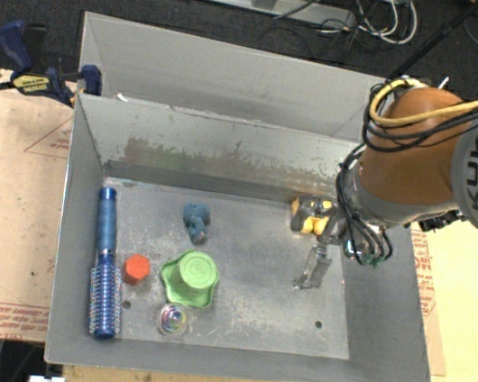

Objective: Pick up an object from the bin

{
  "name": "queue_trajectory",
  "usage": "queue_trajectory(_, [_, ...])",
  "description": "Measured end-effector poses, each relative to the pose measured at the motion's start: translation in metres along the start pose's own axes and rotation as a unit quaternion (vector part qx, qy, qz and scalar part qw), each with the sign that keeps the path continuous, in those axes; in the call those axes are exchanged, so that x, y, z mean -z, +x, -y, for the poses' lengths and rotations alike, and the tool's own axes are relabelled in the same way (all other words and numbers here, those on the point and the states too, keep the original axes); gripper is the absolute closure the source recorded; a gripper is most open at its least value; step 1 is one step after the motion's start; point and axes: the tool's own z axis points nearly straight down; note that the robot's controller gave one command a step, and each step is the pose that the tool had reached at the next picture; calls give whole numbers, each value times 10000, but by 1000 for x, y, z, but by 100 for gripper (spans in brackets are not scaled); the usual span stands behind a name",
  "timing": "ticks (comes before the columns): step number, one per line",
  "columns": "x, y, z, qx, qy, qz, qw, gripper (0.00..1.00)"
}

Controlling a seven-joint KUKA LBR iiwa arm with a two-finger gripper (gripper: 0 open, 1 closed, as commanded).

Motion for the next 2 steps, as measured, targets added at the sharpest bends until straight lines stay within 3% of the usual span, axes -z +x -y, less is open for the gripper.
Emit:
queue_trajectory(1, [-110,-48,-47,38,-9,17,10000,0])
queue_trajectory(2, [-21,-95,18,-316,16,110,9994,0])
